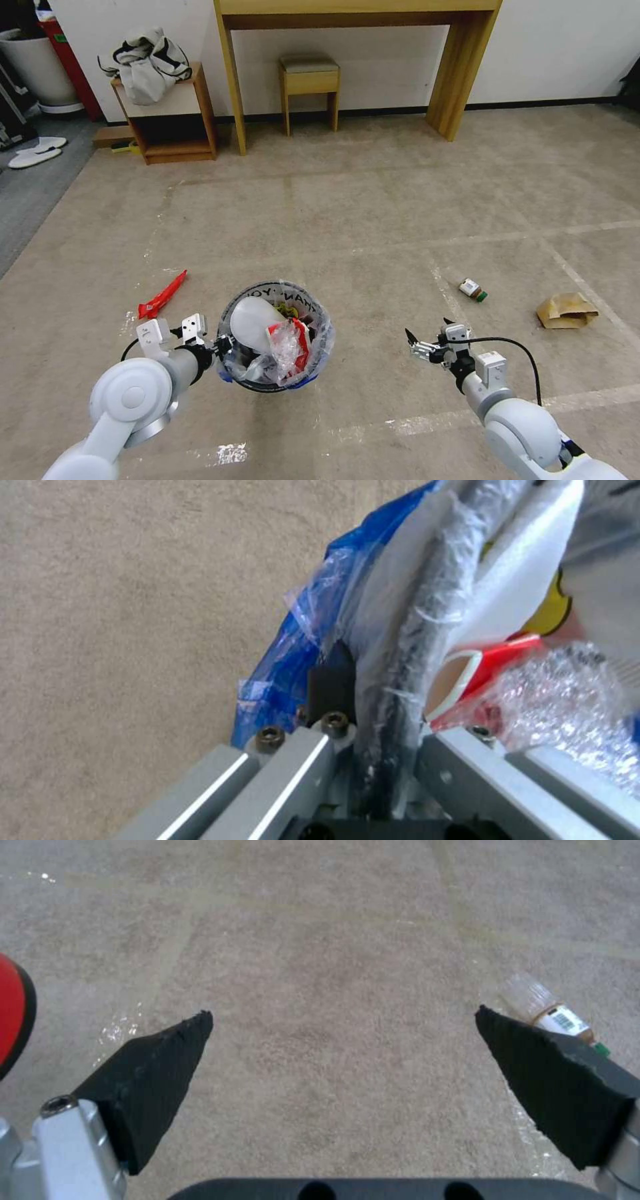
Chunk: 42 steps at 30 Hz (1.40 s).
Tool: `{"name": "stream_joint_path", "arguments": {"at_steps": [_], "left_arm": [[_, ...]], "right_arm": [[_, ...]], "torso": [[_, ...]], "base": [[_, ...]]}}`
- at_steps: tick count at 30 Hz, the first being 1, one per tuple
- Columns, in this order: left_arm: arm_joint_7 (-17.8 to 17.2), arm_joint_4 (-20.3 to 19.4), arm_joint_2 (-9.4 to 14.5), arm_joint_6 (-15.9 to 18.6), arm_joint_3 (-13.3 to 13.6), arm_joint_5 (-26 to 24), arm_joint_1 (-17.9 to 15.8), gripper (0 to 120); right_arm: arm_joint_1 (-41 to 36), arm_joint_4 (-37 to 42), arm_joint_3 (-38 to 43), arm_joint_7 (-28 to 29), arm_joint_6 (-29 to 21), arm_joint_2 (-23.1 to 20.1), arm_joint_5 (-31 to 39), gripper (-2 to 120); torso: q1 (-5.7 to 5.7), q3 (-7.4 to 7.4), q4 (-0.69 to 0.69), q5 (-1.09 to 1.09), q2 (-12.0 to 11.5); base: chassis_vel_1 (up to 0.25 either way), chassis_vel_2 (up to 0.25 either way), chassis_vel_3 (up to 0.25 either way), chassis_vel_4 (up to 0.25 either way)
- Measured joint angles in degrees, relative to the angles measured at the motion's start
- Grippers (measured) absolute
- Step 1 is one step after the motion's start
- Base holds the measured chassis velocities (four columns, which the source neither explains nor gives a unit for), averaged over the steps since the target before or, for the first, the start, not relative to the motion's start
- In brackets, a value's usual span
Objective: Pick up the trash bin and place the garbage on the floor into it.
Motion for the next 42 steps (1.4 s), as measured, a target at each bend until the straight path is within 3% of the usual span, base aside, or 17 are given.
{"name": "stream_joint_path", "arguments": {"at_steps": [6,15,22,42], "left_arm": [[0.59,0.0,-1.07,0.0,0.37,1.37,0.06,0],[0.75,0.39,-0.64,-0.05,0.87,1.7,-0.26,0],[1.7,0.12,-0.5,-0.07,0.03,3.86,1.6,0],[1.29,-1.13,-0.71,-0.12,-0.94,2.76,2.41,0]], "right_arm": [[0.19,0.57,-0.05,0.4,-0.12,-1.29,0.28,100],[-1.81,1.22,2.86,0.03,0.0,-1.03,-0.17,100],[-2.77,1.76,3.38,-0.37,0.25,-0.96,-0.65,100],[-1.34,2.21,1.5,-0.26,0.23,-1.02,-0.49,100]], "torso": [[0.0,0.0,0.01,0.0,0.0],[0.0,0.0,0.0,0.0,0.0],[0.0,0.0,0.0,0.0,0.0],[-0.05,-0.31,0.0,0.0,-0.34]], "base": [[0.0,0.0,0.0,0.0],[0.0,0.0,0.0,0.0],[0.0,0.0,0.0,0.0],[0.003,0.002,0.002,0.002]]}}
